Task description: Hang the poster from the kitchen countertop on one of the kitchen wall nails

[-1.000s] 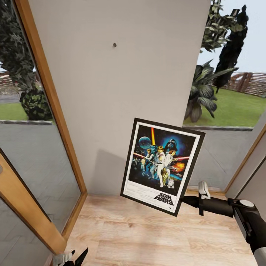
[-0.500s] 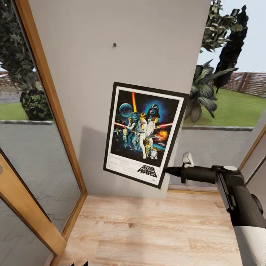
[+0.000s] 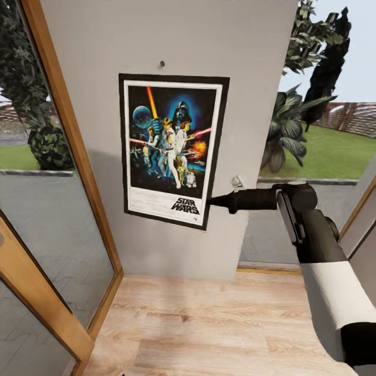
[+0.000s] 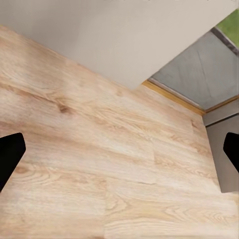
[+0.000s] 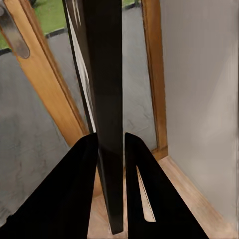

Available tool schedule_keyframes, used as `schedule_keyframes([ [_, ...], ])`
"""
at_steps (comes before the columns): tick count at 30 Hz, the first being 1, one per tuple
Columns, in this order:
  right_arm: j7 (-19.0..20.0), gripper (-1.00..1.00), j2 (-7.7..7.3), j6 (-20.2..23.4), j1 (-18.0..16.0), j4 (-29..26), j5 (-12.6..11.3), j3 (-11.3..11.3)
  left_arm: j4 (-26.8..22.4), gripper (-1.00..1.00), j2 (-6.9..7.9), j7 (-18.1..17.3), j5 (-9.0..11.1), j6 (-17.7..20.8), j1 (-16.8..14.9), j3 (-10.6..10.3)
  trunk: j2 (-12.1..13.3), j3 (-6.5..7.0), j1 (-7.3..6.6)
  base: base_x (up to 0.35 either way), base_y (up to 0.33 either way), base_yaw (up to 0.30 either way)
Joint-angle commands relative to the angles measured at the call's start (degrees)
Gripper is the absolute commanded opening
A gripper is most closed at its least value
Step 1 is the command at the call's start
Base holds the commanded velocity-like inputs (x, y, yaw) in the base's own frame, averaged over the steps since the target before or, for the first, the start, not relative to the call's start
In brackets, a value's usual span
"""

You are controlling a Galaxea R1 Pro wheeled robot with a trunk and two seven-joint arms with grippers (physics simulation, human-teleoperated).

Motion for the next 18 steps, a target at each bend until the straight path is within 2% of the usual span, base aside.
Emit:
schedule_keyframes([
  [1,-0.2,-1.0,0.34,2.0,-3.7,1.1,0.4,2.5,0.0,1.0,-0.04,-0.1,0.5,-0.3,0.0,-0.5,-0.1,-0.13,0.04,0.0,0.0,0.0],
  [3,-0.5,-1.0,0.58,2.6,-6.5,2.3,0.4,4.1,0.0,1.0,-0.07,-0.1,0.4,-0.3,0.0,-0.5,-0.1,-0.13,0.04,0.0,0.0,0.0],
  [4,-0.6,-1.0,0.79,3.0,-9.6,3.9,0.4,5.6,0.0,1.0,-0.1,-0.1,0.5,-0.3,0.0,-0.5,-0.1,-0.13,0.04,0.0,0.0,0.0],
  [6,-0.7,-1.0,0.89,3.2,-11.5,5.5,0.5,6.4,0.0,1.0,-0.11,-0.1,0.5,-0.3,0.0,-0.5,-0.1,-0.13,0.04,0.0,0.0,0.0],
  [18,-0.7,-1.0,0.69,3.3,-12.4,6.4,0.5,6.8,0.0,1.0,-0.07,-0.2,0.5,-0.3,0.0,-0.5,-0.1,-0.13,0.04,0.0,0.0,0.0],
])
